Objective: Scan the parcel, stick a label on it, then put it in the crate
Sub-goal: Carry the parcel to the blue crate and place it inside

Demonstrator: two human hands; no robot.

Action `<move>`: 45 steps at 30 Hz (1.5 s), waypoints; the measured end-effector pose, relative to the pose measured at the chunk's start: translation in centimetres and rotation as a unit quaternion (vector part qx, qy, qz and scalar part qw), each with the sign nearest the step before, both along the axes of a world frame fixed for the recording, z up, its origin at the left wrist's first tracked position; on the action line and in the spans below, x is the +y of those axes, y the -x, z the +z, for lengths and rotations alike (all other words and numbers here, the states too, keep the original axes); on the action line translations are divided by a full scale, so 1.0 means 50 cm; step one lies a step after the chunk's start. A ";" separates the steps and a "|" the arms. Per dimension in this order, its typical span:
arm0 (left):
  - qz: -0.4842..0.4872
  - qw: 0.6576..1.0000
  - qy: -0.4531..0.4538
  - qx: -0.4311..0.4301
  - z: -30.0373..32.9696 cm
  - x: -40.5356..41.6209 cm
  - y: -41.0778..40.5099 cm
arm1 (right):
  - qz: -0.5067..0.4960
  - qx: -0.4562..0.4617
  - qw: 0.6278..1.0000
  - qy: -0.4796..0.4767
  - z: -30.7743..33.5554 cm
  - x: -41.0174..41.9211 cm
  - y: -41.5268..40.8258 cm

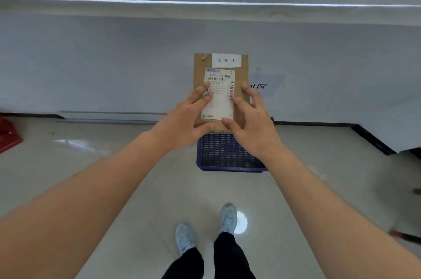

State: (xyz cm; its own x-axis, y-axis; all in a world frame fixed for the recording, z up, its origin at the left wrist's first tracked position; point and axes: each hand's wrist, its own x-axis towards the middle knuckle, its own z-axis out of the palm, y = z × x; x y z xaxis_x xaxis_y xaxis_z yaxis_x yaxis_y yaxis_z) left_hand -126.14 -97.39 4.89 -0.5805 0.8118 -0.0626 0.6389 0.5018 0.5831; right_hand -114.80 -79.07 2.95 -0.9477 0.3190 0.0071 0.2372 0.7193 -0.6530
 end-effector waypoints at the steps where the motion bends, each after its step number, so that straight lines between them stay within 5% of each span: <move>1: 0.004 1.000 0.000 -0.011 -0.023 0.009 0.001 | 0.002 -0.003 1.000 0.007 -0.023 0.011 0.003; 28: 0.028 0.982 0.035 -0.185 -0.703 0.089 0.089 | 0.020 -0.116 0.990 0.080 -0.662 0.091 0.068; 40: 0.009 0.983 0.080 -0.164 -1.028 0.111 0.108 | 0.024 -0.163 0.983 0.085 -0.992 0.119 0.092; 45: 0.085 0.973 0.068 -0.203 -1.160 0.141 0.094 | 0.025 -0.159 0.982 0.099 -1.112 0.131 0.100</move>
